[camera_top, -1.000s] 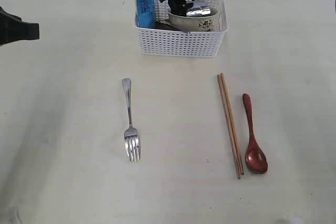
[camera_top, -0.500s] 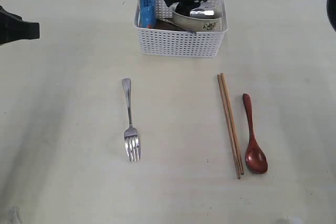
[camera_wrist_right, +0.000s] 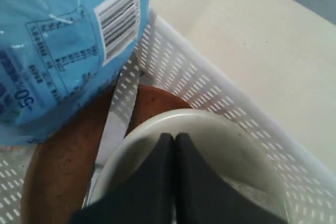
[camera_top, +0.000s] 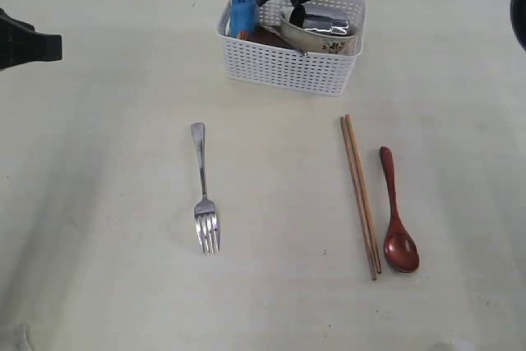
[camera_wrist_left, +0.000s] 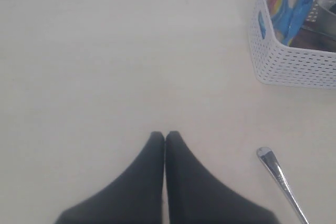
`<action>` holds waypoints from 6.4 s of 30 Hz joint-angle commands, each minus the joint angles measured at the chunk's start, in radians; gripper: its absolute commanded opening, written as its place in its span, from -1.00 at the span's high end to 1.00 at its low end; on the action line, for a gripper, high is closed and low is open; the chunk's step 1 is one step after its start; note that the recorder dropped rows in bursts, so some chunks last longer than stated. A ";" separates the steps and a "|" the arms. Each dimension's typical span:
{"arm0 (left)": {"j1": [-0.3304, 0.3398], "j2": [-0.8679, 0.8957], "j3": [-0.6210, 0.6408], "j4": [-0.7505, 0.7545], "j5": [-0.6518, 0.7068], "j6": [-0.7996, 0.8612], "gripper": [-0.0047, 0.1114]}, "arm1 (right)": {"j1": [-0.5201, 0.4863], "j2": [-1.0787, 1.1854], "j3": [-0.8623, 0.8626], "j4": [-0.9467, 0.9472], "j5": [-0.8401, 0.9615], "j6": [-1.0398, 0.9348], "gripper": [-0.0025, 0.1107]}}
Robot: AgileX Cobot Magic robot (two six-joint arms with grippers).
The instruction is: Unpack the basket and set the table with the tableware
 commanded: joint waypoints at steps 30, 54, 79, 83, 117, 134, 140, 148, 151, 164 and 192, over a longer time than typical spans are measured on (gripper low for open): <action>-0.007 0.000 0.006 -0.011 -0.008 0.003 0.91 | -0.004 -0.011 -0.060 -0.079 0.209 0.161 0.10; -0.007 0.000 0.006 -0.011 -0.014 0.003 0.91 | 0.005 0.009 -0.097 -0.274 0.375 0.310 0.64; -0.007 0.000 0.006 -0.011 -0.014 0.003 0.91 | 0.005 -0.159 -0.098 -0.228 0.342 0.190 0.96; -0.007 0.000 0.006 -0.011 -0.014 0.003 0.91 | 0.018 -0.185 -0.098 -0.065 0.374 0.066 0.96; -0.007 0.000 0.006 -0.011 0.017 0.003 0.91 | 0.321 0.060 -0.170 -0.070 0.313 0.029 0.96; -0.007 0.000 0.006 -0.011 0.017 0.003 0.91 | 0.319 0.177 -0.318 -0.079 0.382 0.025 0.57; -0.007 0.000 0.006 -0.011 0.017 0.003 0.91 | 0.319 0.175 -0.318 -0.079 0.355 0.025 0.30; -0.007 0.000 0.006 -0.011 0.017 0.003 0.91 | 0.319 0.173 -0.493 -0.075 0.480 0.016 0.30; -0.007 0.000 0.006 -0.011 0.022 0.003 0.91 | 0.313 0.103 -0.531 -0.002 0.480 -0.085 0.30; -0.007 0.000 0.006 -0.009 0.024 0.011 0.91 | 0.052 -0.177 -0.173 0.191 0.480 -0.316 0.30; -0.007 0.000 0.006 -0.009 0.024 0.011 0.91 | -0.063 -0.068 -0.085 0.451 0.480 -0.662 0.11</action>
